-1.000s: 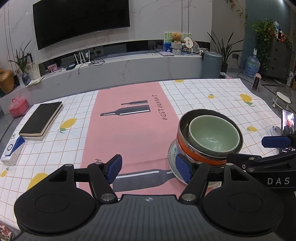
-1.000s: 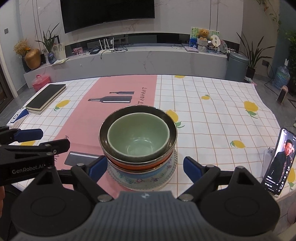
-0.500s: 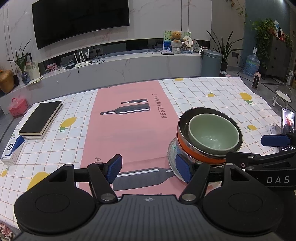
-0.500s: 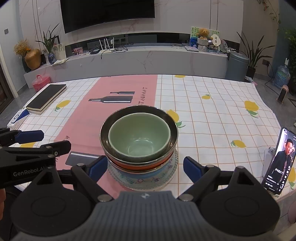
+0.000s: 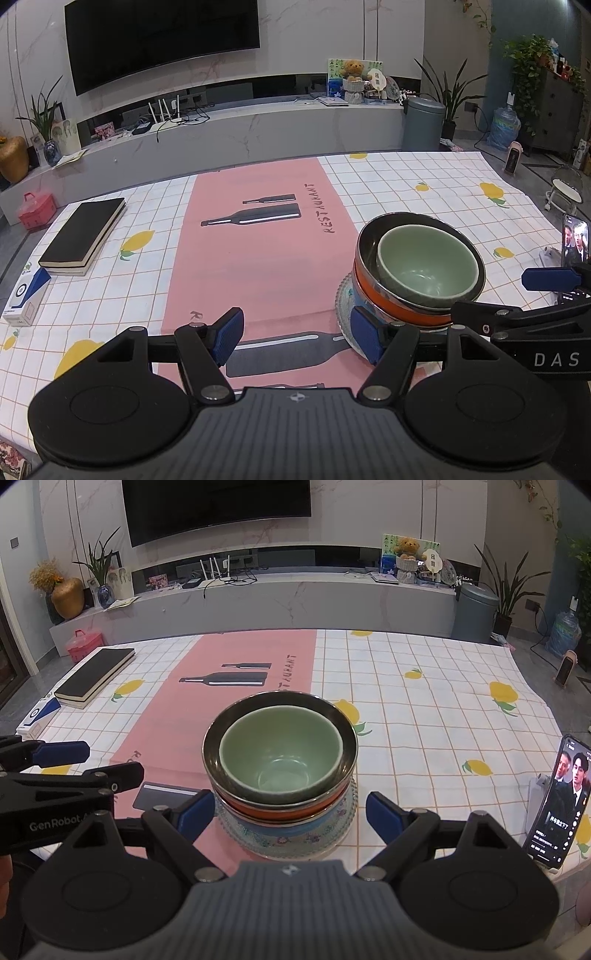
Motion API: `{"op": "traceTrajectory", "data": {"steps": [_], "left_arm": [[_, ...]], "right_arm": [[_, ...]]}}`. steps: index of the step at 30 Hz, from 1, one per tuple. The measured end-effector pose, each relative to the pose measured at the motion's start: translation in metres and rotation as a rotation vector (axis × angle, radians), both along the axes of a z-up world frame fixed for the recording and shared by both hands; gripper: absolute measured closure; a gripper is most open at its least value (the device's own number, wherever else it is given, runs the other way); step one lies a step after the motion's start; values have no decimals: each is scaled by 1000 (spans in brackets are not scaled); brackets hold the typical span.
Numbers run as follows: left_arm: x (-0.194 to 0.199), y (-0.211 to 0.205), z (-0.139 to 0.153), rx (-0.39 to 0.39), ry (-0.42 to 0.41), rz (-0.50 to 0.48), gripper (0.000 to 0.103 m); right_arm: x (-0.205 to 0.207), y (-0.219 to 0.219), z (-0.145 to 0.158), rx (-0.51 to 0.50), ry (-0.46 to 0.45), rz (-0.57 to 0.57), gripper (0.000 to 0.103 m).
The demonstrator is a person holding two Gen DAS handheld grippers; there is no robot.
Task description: Organize plates and bowls
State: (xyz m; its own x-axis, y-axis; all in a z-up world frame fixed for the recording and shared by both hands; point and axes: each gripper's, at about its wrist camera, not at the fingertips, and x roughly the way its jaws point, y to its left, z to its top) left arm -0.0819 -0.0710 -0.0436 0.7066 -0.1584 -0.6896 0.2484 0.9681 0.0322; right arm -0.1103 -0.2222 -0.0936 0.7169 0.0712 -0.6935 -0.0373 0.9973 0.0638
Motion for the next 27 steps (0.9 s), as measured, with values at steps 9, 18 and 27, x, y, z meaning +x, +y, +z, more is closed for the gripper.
{"op": "traceTrajectory", "data": {"steps": [9, 18, 27], "left_arm": [[0, 1, 1, -3, 0, 2, 25], [1, 1, 1, 0, -3, 3, 25], [3, 1, 3, 3, -2, 5, 25]], "right_arm": [[0, 1, 2, -3, -2, 6, 15], [0, 1, 2, -1, 0, 8, 15], [2, 2, 2, 5, 2, 15, 15]]}}
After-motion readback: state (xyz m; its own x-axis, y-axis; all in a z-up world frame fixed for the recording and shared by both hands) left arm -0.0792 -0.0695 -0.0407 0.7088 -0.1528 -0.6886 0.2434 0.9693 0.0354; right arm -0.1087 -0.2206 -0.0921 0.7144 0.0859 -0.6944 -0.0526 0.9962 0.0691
